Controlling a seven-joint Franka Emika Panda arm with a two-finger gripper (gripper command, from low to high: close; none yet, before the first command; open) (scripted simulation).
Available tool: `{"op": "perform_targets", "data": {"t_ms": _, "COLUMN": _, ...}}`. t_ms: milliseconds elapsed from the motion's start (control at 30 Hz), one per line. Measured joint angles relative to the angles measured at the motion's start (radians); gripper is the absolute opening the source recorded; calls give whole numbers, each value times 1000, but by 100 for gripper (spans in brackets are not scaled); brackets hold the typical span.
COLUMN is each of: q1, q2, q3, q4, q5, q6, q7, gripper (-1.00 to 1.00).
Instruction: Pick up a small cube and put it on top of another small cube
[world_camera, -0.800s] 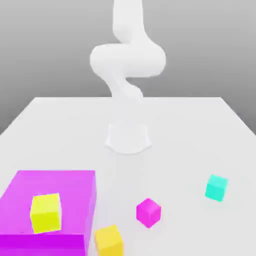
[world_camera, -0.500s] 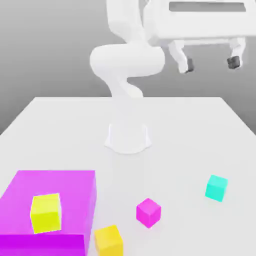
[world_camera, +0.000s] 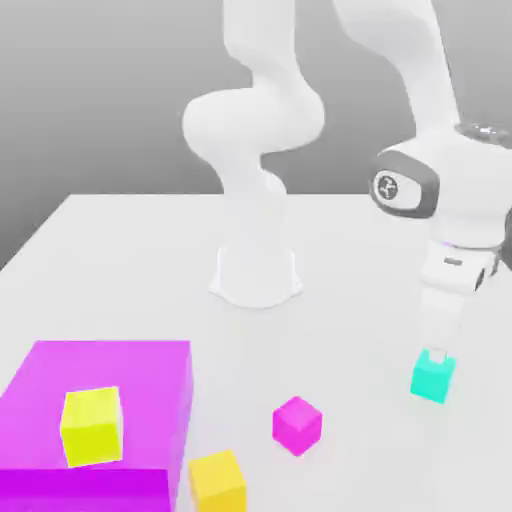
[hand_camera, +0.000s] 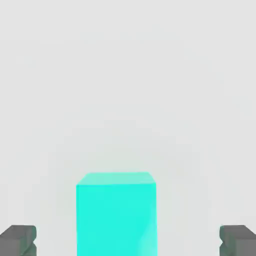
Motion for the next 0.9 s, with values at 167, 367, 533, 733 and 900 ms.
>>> {"op": "perform_targets", "data": {"t_ms": 167, "q1": 76, "q2": 134, "q3": -91, "q4": 24, "q5": -65, "q6": 108, "q7": 50, "gripper": -100}}
{"op": "perform_targets", "data": {"t_ms": 367, "q1": 78, "q2": 136, "q3": -93, "q4": 25, "q5": -71, "q6": 109, "q7": 55, "gripper": -100}}
{"op": "perform_targets", "data": {"t_ms": 533, "q1": 26, "q2": -22, "q3": -17, "q4": -7, "q5": 32, "q6": -17, "q7": -24, "gripper": -100}}
{"op": "perform_targets", "data": {"t_ms": 733, "q1": -120, "q2": -81, "q3": -82, "q4": 55, "q5": 109, "q6": -140, "q7": -229, "gripper": -100}}
{"op": "perform_targets", "data": {"t_ms": 900, "q1": -284, "q2": -66, "q3": -176, "q4": 150, "q5": 133, "q6": -221, "q7": -435, "gripper": -100}}
